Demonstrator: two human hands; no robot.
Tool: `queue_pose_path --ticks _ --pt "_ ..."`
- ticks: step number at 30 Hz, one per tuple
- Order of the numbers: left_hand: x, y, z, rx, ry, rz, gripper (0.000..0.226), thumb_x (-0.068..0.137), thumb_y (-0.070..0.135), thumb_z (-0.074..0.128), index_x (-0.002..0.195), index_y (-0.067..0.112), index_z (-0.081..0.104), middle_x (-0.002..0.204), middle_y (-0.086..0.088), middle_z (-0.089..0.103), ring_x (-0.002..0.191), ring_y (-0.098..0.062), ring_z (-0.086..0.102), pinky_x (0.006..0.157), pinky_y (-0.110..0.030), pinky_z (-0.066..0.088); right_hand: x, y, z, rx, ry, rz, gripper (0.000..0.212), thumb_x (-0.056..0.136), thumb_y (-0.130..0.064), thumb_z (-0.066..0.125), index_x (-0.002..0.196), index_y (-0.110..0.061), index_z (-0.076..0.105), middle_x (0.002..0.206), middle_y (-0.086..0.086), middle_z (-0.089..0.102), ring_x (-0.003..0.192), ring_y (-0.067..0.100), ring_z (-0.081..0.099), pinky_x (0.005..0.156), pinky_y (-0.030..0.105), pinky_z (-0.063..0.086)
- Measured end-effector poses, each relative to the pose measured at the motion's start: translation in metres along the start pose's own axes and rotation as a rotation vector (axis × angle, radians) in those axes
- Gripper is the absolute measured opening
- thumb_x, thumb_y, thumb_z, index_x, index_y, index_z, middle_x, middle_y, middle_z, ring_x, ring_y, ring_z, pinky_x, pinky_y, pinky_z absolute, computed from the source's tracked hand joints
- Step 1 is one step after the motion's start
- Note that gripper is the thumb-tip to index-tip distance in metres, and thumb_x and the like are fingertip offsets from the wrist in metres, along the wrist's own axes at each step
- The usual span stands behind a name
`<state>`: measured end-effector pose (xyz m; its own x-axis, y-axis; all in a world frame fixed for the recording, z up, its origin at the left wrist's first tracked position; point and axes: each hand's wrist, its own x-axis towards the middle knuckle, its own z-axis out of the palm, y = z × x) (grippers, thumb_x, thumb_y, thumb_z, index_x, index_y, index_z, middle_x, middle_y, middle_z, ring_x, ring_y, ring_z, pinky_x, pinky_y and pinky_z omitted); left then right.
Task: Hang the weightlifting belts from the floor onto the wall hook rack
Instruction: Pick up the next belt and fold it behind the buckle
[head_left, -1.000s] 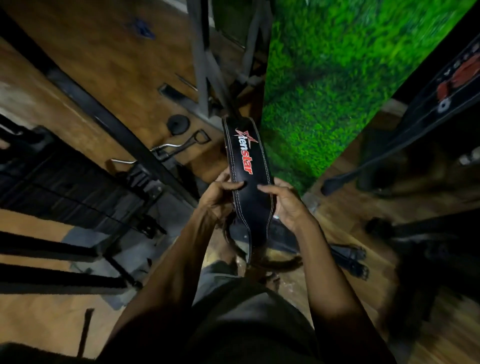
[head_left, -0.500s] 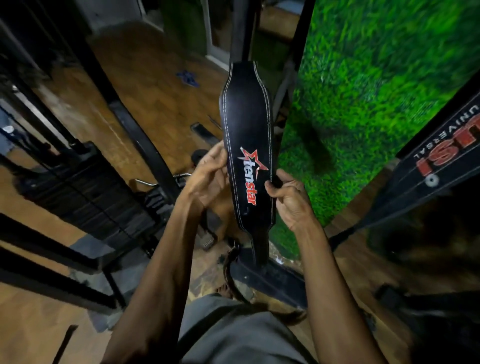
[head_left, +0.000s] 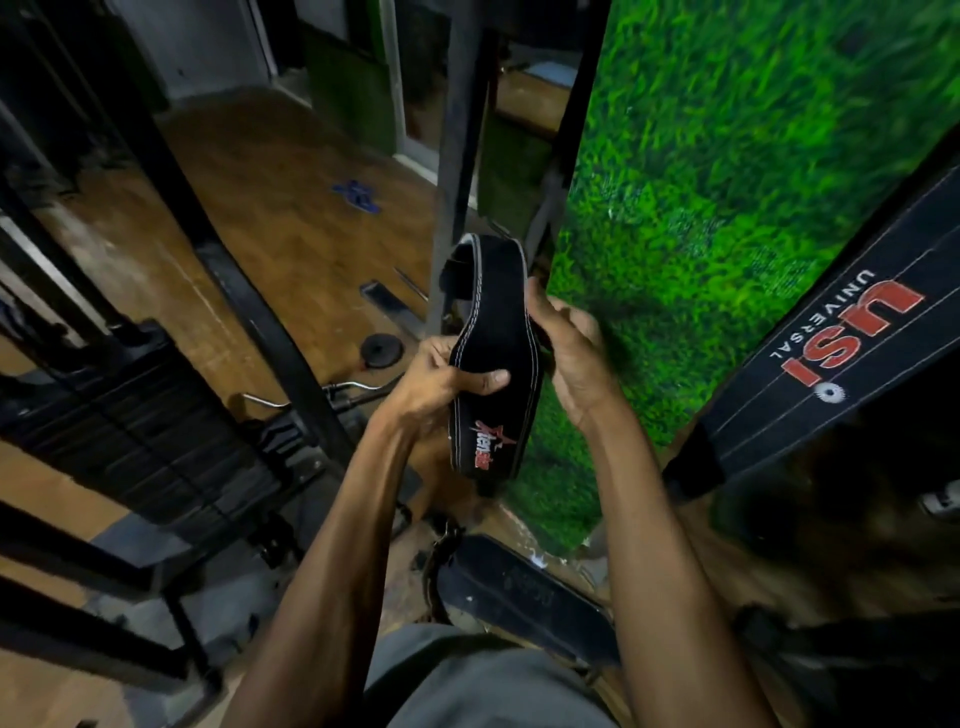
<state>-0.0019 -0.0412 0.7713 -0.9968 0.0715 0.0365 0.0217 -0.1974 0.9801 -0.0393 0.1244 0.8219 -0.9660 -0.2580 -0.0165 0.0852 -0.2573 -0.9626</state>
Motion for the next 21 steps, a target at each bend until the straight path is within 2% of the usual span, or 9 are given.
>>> queue_pose_path --ticks 2,4,5,8,11,13,15,18,21 --pt "-0.003 -0.003 0.000 0.040 -0.057 -0.033 0.023 0.078 -0.019 0.075 0.090 0.000 0.078 0.087 -0.006 0.081 0.077 -0.016 0.075 0.075 -0.030 0.063 0.010 -0.008 0.012 0.041 0.034 -0.009 0.042 0.093 -0.024 0.075 0.118 0.008 0.067 0.113 0.023 0.075 0.094 0.021 0.072 0.089 0.036 0.057" --pt "-0.003 -0.001 -0.003 0.030 -0.027 -0.059 0.023 0.080 -0.014 0.075 0.088 0.006 0.080 0.085 -0.005 0.081 0.073 -0.014 0.075 0.074 -0.028 0.064 0.020 -0.011 0.017 0.021 0.077 -0.059 0.022 0.092 0.001 0.068 0.114 0.005 0.068 0.099 0.013 0.076 0.083 0.017 0.072 0.081 0.030 0.059" --pt "-0.003 0.003 -0.004 -0.016 -0.003 -0.068 0.019 0.083 -0.010 0.074 0.091 0.006 0.080 0.086 -0.006 0.080 0.073 -0.015 0.075 0.074 -0.028 0.064 0.022 -0.012 0.019 0.006 0.082 -0.090 0.023 0.091 0.010 0.065 0.111 0.001 0.068 0.096 0.008 0.076 0.081 0.015 0.072 0.079 0.028 0.060" --pt "0.001 0.027 -0.007 -0.307 0.068 -0.071 0.028 0.093 0.014 0.064 0.117 0.001 0.072 0.096 -0.007 0.080 0.077 -0.012 0.076 0.070 -0.021 0.062 0.018 -0.011 0.020 0.003 0.057 -0.153 0.035 0.086 0.021 0.061 0.105 -0.008 0.068 0.096 0.004 0.077 0.085 0.014 0.073 0.078 0.027 0.060" --pt "0.015 0.054 -0.007 -0.294 0.139 0.020 0.052 0.087 0.039 0.067 0.125 0.003 0.068 0.098 -0.004 0.076 0.081 -0.014 0.070 0.072 -0.025 0.057 0.014 0.004 0.022 -0.031 0.034 -0.170 0.043 0.080 0.023 0.062 0.107 -0.010 0.070 0.099 0.003 0.078 0.090 0.013 0.073 0.082 0.025 0.059" --pt "0.025 0.067 -0.001 -0.218 0.216 0.096 0.044 0.091 0.031 0.073 0.123 0.001 0.070 0.104 -0.010 0.075 0.090 -0.021 0.068 0.082 -0.035 0.054 0.008 0.016 0.028 -0.057 0.035 -0.144 0.051 0.074 0.027 0.061 0.107 -0.011 0.071 0.100 0.004 0.077 0.091 0.011 0.073 0.083 0.024 0.059" --pt "0.033 0.075 0.002 -0.170 0.325 0.172 0.036 0.094 0.008 0.073 0.123 -0.011 0.067 0.111 -0.022 0.073 0.097 -0.028 0.068 0.092 -0.042 0.056 0.005 0.022 0.033 -0.056 0.014 -0.115 0.052 0.074 0.029 0.060 0.109 -0.008 0.071 0.099 0.004 0.077 0.090 0.012 0.074 0.084 0.026 0.060" --pt "0.034 0.075 -0.001 -0.131 0.364 0.222 0.038 0.089 0.001 0.074 0.121 -0.016 0.066 0.119 -0.034 0.070 0.103 -0.033 0.068 0.103 -0.052 0.053 0.008 0.009 0.036 0.050 -0.003 -0.126 0.035 0.086 0.017 0.064 0.113 -0.004 0.071 0.105 0.009 0.078 0.094 0.017 0.075 0.084 0.027 0.060" --pt "0.029 0.071 0.000 -0.084 0.335 0.220 0.035 0.089 -0.003 0.074 0.121 -0.017 0.066 0.117 -0.035 0.070 0.099 -0.030 0.070 0.096 -0.043 0.058 0.015 -0.024 0.038 0.135 0.026 -0.200 0.017 0.093 -0.002 0.069 0.110 -0.004 0.071 0.101 0.009 0.078 0.090 0.016 0.075 0.080 0.024 0.058"
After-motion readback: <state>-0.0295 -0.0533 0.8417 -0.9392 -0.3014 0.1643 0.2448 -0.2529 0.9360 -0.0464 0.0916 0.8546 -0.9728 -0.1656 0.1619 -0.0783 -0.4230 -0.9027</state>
